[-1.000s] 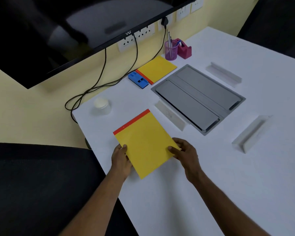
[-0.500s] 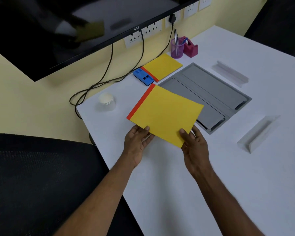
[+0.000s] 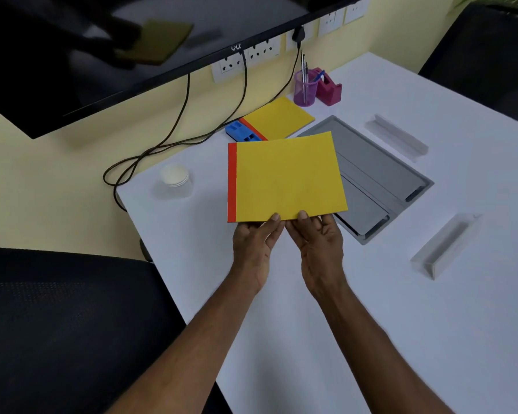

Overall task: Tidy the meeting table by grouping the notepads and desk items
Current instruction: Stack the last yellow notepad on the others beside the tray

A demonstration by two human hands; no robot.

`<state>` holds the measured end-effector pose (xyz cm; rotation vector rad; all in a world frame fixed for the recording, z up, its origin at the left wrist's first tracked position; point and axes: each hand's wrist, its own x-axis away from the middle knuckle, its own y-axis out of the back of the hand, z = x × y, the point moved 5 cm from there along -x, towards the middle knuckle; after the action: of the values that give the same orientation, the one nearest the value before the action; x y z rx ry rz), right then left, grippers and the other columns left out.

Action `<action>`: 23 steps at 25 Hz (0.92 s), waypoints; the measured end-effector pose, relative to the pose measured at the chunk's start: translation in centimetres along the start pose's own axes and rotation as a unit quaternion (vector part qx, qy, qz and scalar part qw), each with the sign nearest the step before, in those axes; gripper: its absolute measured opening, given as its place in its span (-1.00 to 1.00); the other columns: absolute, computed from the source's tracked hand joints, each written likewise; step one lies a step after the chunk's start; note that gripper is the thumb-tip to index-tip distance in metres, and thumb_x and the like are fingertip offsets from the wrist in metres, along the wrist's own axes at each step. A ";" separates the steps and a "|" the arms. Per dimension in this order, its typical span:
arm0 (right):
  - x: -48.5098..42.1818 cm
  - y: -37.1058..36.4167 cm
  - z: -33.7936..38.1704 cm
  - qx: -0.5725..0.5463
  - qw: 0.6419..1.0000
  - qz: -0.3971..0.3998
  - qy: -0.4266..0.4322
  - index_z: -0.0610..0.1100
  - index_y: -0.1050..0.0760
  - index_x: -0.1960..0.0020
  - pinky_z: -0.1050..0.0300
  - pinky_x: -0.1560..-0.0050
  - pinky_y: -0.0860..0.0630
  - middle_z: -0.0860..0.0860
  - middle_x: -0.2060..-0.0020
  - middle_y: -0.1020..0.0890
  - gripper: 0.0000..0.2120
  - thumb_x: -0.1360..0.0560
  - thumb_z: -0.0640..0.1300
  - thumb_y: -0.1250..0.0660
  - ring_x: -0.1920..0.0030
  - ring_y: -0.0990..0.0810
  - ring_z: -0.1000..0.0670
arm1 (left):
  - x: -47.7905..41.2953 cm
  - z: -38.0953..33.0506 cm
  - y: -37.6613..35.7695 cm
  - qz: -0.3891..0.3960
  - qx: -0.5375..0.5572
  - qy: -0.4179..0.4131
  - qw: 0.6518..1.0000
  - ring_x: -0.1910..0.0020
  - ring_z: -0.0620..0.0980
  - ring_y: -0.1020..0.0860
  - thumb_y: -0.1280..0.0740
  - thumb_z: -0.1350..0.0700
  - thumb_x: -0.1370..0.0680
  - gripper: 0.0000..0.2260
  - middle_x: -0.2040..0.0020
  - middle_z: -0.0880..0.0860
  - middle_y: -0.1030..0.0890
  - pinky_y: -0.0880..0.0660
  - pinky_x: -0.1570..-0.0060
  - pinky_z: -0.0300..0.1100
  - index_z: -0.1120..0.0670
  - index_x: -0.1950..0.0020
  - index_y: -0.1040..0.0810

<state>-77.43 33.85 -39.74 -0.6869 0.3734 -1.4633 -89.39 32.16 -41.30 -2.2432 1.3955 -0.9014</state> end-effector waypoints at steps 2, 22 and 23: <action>-1.2 0.3 -0.1 0.012 1.000 -0.005 0.006 -0.21 -0.42 -0.41 -0.08 -0.29 -0.55 -0.19 -0.27 -0.62 -0.63 -0.62 -0.31 -0.28 -0.30 -0.59 -0.19 | -1.0 -0.3 0.4 0.012 -0.064 -0.014 0.998 -0.23 0.10 -0.64 -0.44 0.29 -0.53 -0.57 -0.26 0.12 -0.65 -0.62 -0.13 -0.10 0.11 -0.38 -0.50; -28.8 8.1 3.4 0.139 0.980 -0.126 -0.071 -0.10 -0.46 -0.08 0.21 0.24 -0.62 -0.04 0.01 -0.61 -0.83 -0.66 -0.33 -0.17 0.12 -0.60 -0.04 | -19.7 3.7 9.6 -0.093 -0.839 -0.207 0.494 -0.62 0.09 -0.13 0.12 -0.10 -0.72 -0.45 -0.61 0.15 -0.22 -0.10 -0.53 0.27 0.18 -0.60 -0.21; -30.0 8.2 3.3 0.145 0.978 -0.130 -0.074 -0.09 -0.46 -0.02 0.23 0.27 -0.61 -0.02 0.04 -0.60 -0.81 -0.66 -0.33 -0.16 0.15 -0.58 -0.03 | -19.7 3.7 9.5 -0.097 -0.837 -0.218 0.492 -0.62 0.08 -0.13 0.11 -0.11 -0.72 -0.45 -0.61 0.15 -0.22 -0.10 -0.55 0.24 0.17 -0.60 -0.21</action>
<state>-71.97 63.62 -47.56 -0.6194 -0.0494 -1.6609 -99.39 45.26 -56.17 -3.1574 1.9042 1.9893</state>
